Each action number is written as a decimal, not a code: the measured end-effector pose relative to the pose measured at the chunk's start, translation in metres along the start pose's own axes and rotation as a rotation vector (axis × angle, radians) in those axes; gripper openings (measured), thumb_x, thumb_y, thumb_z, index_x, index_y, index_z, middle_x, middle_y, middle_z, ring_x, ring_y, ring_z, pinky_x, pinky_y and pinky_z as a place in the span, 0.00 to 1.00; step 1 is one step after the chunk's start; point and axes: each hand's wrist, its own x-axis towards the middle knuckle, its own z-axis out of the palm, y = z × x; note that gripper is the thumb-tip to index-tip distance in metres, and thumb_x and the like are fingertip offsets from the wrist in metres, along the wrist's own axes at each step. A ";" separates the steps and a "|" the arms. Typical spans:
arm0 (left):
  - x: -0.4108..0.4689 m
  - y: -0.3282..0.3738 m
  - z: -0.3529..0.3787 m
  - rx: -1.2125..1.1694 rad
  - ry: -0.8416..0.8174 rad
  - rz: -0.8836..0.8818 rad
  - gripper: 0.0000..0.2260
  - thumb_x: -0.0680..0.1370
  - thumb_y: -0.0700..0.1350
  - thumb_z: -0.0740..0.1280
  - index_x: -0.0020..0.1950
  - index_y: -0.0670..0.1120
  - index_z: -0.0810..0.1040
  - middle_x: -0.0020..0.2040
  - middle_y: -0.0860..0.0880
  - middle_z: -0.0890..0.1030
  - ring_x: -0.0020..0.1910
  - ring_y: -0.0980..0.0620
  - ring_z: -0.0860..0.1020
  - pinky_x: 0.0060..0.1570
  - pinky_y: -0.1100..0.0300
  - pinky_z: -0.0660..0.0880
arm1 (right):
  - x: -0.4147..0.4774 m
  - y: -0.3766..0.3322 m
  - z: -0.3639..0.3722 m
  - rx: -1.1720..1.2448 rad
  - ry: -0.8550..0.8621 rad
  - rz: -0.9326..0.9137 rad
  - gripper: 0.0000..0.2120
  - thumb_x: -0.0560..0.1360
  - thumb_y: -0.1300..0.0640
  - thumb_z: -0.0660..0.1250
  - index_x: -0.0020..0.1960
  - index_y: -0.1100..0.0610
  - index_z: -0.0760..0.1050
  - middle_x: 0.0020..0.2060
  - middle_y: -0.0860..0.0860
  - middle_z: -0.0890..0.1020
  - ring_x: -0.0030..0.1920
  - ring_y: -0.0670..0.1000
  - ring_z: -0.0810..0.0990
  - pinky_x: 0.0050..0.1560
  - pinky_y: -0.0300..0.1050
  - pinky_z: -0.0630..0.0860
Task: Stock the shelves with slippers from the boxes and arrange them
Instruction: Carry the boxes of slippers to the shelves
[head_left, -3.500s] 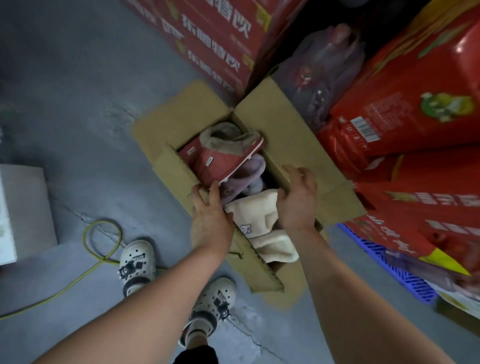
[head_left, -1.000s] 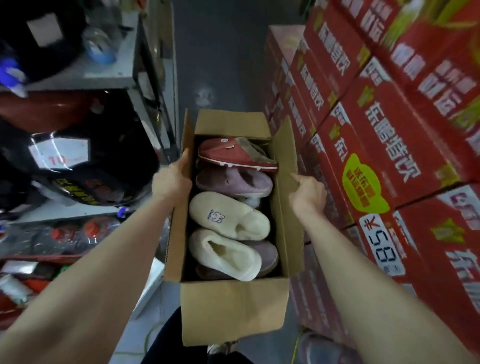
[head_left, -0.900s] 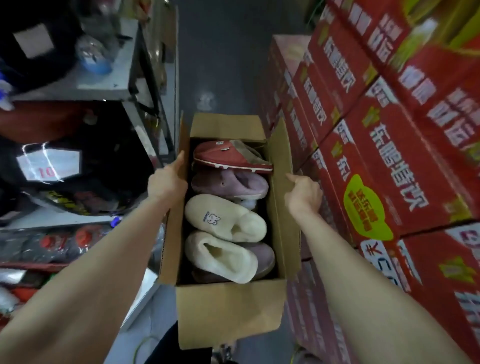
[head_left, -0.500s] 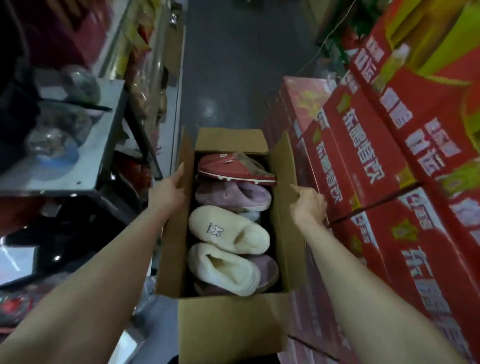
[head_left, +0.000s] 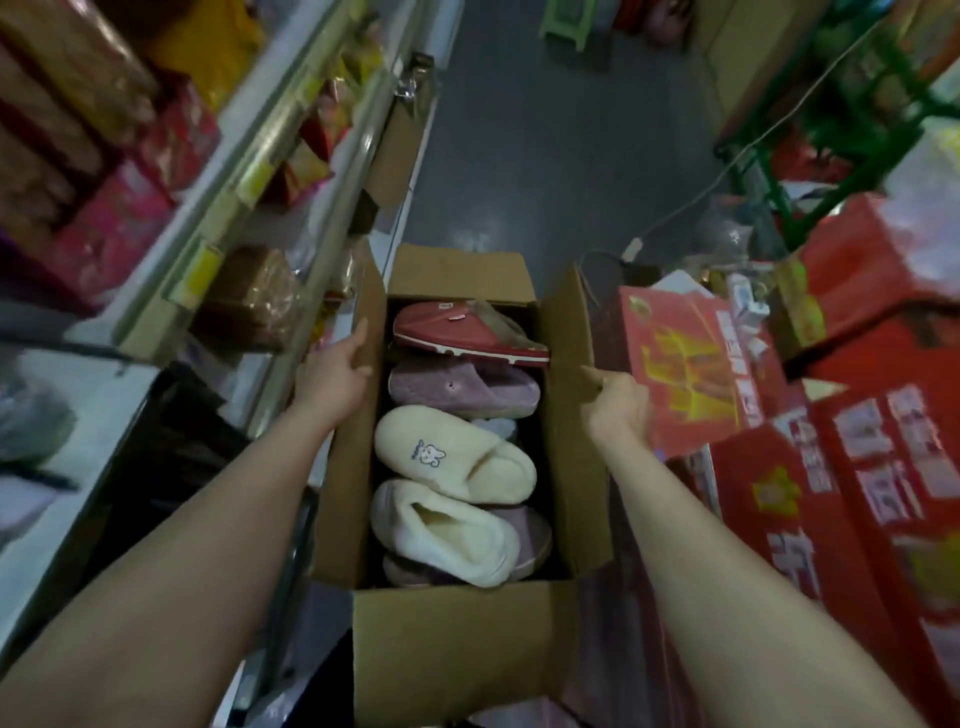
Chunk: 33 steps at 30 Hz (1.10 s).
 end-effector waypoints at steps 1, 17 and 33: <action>0.024 0.009 0.000 0.020 0.009 0.000 0.30 0.78 0.43 0.66 0.76 0.60 0.59 0.76 0.47 0.64 0.73 0.43 0.66 0.70 0.48 0.65 | 0.022 -0.011 0.001 0.004 -0.002 -0.005 0.24 0.74 0.65 0.65 0.66 0.47 0.78 0.57 0.57 0.83 0.57 0.61 0.81 0.59 0.53 0.79; 0.421 0.191 -0.028 0.037 0.007 0.085 0.27 0.80 0.42 0.63 0.75 0.62 0.62 0.72 0.47 0.70 0.66 0.42 0.73 0.64 0.48 0.72 | 0.382 -0.177 0.000 0.049 0.108 0.064 0.18 0.75 0.60 0.72 0.65 0.51 0.79 0.57 0.53 0.84 0.57 0.55 0.82 0.58 0.50 0.79; 0.792 0.382 -0.001 0.042 0.046 0.003 0.26 0.81 0.40 0.62 0.77 0.56 0.61 0.71 0.44 0.72 0.67 0.41 0.71 0.61 0.58 0.67 | 0.801 -0.339 -0.023 0.018 0.138 0.008 0.17 0.75 0.59 0.72 0.63 0.49 0.81 0.54 0.53 0.85 0.54 0.56 0.82 0.58 0.52 0.80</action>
